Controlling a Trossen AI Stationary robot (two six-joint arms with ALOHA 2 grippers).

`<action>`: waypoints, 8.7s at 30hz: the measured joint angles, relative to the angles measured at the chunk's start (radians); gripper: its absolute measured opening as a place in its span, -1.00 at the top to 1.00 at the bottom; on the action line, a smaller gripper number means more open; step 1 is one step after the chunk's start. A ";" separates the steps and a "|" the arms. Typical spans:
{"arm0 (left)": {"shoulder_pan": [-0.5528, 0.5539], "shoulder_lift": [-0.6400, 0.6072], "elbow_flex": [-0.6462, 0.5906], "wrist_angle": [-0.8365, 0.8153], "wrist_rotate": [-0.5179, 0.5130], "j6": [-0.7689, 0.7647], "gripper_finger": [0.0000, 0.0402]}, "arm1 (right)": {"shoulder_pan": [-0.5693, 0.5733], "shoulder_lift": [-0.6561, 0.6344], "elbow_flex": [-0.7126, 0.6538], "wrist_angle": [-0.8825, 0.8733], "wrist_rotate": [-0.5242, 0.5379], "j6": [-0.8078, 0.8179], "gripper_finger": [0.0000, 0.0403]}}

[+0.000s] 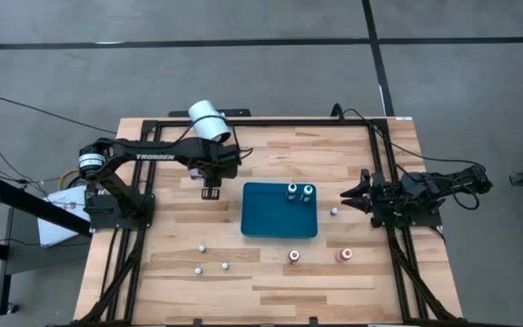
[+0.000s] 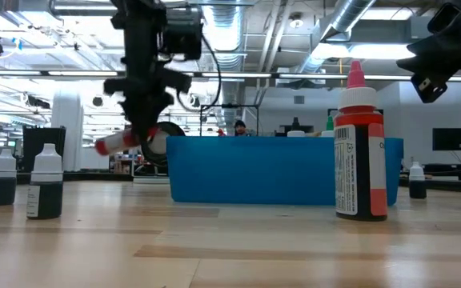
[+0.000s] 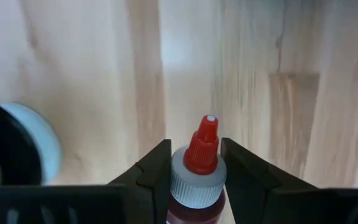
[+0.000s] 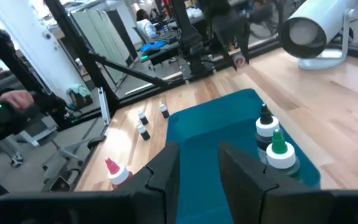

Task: Pick & Place food coloring
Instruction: Put the large red food coloring bottle into the blue bin, then put the large orange food coloring bottle into the blue bin

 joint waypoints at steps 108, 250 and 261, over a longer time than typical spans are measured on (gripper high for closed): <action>-0.225 -0.076 -0.436 1.625 -0.006 -0.489 0.41 | 0.000 0.000 0.000 -0.090 0.309 -0.201 0.52; -0.218 0.149 -0.321 1.867 -0.162 -0.227 0.04 | 0.000 0.000 0.000 -0.091 0.306 -0.122 0.52; -0.260 -0.157 -0.320 1.487 -0.162 -0.248 0.04 | 0.000 0.000 0.000 -0.091 0.306 -0.123 0.52</action>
